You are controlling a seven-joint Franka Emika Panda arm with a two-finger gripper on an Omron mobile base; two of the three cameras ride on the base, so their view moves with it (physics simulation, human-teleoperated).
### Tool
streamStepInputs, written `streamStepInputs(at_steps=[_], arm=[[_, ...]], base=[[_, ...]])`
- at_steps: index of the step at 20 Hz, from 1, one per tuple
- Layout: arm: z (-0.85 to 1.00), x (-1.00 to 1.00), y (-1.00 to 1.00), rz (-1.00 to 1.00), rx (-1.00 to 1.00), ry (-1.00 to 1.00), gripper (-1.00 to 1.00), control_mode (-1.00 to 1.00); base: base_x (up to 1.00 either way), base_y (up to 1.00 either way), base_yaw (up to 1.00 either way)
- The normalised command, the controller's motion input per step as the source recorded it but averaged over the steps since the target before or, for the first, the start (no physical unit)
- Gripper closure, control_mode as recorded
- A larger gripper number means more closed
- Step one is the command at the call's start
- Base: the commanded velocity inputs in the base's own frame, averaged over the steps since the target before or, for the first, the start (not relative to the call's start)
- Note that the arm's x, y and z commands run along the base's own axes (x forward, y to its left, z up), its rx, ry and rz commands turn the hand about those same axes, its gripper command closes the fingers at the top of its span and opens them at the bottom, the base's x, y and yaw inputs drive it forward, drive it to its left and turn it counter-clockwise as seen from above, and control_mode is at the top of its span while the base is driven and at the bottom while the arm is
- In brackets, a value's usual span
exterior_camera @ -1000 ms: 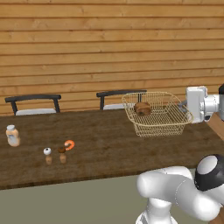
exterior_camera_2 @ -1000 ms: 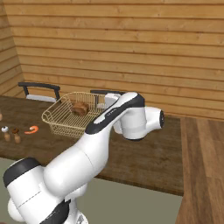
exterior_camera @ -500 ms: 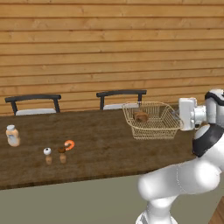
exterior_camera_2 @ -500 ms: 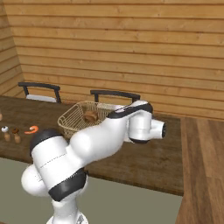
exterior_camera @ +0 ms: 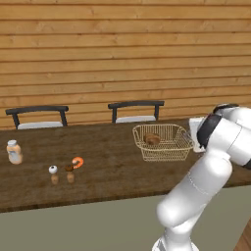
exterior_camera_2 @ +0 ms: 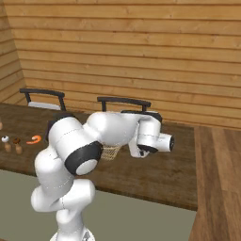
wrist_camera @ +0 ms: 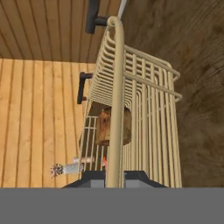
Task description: Open the cabinet, pick up the bread from the cabinet and place it in the basket. Then move the basket to the dining counter.
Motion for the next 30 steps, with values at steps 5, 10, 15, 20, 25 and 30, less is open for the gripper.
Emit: streamStepInputs(at_steps=[5,10,15,20,25,30], arm=[[-0.46,0.39,0.0,0.0,-0.02,-0.01,1.0,-1.0],[-0.56,0.32,0.0,0.03,0.0,-0.05,1.0,-1.0],[-0.33,0.16,0.0,0.01,0.0,-0.04,1.0,-1.0],[0.01,-0.03,0.0,0.0,-0.01,-0.08,-1.0,-1.0],[0.48,-0.37,0.13,0.0,-0.09,-0.02,-1.0,-1.0],[0.84,-0.65,0.36,0.0,-0.22,-0.04,-1.0,-1.0]], base=[[0.0,0.0,0.0],[0.0,0.0,0.0],[0.0,0.0,0.0],[0.0,0.0,0.0],[0.0,0.0,0.0],[0.0,0.0,0.0]])
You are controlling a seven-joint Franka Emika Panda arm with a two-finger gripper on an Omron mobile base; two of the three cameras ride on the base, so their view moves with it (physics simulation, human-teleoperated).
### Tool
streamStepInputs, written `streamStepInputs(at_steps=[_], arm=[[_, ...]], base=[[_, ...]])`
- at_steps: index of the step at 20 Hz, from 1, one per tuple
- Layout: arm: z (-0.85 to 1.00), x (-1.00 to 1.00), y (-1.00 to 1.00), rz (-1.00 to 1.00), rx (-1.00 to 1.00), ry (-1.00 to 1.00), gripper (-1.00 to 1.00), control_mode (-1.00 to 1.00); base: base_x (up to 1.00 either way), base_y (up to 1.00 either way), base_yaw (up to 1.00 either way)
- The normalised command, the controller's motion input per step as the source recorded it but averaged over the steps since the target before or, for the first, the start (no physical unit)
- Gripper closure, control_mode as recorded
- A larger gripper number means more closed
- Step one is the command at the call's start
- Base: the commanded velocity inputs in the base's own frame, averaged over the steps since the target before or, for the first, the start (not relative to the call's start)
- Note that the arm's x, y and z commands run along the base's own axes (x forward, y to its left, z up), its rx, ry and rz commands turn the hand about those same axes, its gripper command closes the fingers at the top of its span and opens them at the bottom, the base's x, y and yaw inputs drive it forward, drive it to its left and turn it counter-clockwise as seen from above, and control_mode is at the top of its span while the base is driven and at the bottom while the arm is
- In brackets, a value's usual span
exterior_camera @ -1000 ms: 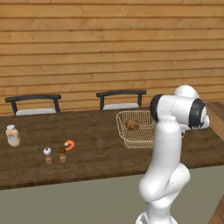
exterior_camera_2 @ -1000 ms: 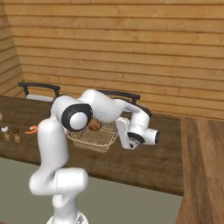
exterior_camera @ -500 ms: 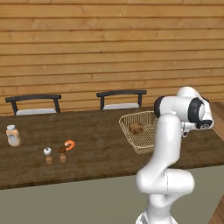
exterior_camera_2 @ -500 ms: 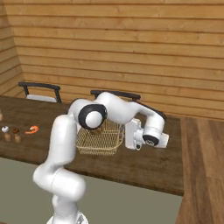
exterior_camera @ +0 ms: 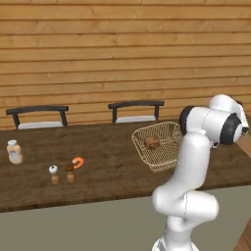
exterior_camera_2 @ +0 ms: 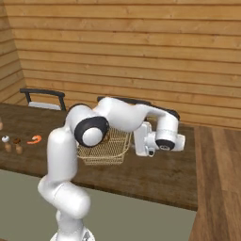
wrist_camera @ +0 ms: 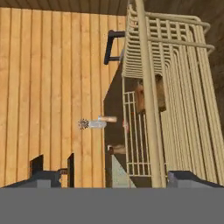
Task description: Open the cabinet, pick up the bread from the cabinet and place it in the basket. Then move the basket to the dining counter.
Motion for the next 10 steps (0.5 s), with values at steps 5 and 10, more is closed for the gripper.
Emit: streamStepInputs(at_steps=[5,10], arm=[[0.75,-0.78,0.28,0.0,-0.27,-0.17,-1.0,-1.0],[0.8,-0.5,0.0,0.0,-0.22,-0.22,-1.0,-1.0]], base=[[0.0,0.0,0.0],[0.0,0.0,0.0]])
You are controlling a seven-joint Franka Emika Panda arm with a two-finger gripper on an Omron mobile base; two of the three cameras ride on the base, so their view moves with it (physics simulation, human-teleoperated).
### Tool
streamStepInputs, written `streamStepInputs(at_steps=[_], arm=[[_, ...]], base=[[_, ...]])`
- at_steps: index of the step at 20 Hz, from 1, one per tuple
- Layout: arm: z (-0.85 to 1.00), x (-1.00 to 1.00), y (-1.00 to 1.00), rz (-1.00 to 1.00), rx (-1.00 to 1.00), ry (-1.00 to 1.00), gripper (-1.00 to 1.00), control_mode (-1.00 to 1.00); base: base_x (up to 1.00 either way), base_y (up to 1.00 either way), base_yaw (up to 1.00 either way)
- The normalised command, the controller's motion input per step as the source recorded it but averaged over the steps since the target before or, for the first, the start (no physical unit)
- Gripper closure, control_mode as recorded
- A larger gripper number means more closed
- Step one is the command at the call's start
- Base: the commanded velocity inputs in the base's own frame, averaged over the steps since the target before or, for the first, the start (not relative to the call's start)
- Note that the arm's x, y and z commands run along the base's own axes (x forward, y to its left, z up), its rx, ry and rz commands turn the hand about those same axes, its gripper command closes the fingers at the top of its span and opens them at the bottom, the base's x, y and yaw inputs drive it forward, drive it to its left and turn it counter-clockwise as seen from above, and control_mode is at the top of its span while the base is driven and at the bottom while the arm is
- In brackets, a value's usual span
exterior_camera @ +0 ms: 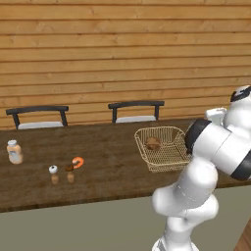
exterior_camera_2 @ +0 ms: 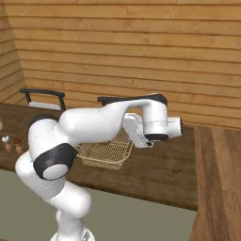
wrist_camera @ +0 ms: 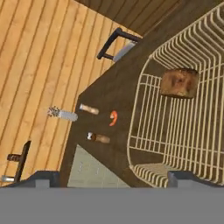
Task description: Open the cabinet, pick up the bread from the cabinet and place it in the basket. Then move the basket to the dining counter.
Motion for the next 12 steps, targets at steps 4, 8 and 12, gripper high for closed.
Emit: streamStepInputs(at_steps=[4,8,12], arm=[[0.64,-0.47,0.0,-0.01,-0.24,-0.15,-1.0,-1.0],[0.64,-0.74,0.14,-0.06,-0.28,-0.07,-1.0,-1.0],[0.6,-1.0,0.45,-0.08,-0.29,-0.04,-1.0,-1.0]], base=[[0.0,0.0,0.0],[0.0,0.0,0.0],[0.0,0.0,0.0]])
